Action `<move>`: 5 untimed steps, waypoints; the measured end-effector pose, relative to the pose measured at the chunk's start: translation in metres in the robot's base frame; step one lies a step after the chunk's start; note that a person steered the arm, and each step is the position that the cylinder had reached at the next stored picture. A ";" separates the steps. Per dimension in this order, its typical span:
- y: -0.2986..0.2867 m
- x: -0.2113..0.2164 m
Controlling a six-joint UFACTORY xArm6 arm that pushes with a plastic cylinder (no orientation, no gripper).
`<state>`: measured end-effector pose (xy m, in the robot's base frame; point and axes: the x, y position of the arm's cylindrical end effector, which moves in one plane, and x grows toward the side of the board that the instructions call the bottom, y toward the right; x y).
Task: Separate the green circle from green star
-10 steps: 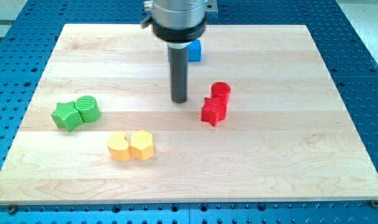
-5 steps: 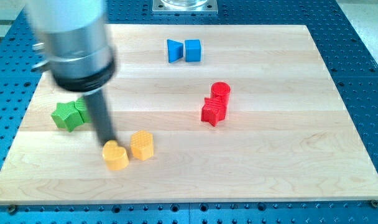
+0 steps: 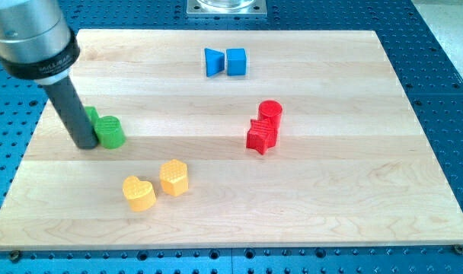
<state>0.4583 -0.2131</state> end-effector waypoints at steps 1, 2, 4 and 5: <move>0.009 0.016; 0.041 0.018; 0.077 -0.004; 0.144 0.039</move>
<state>0.4969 -0.0693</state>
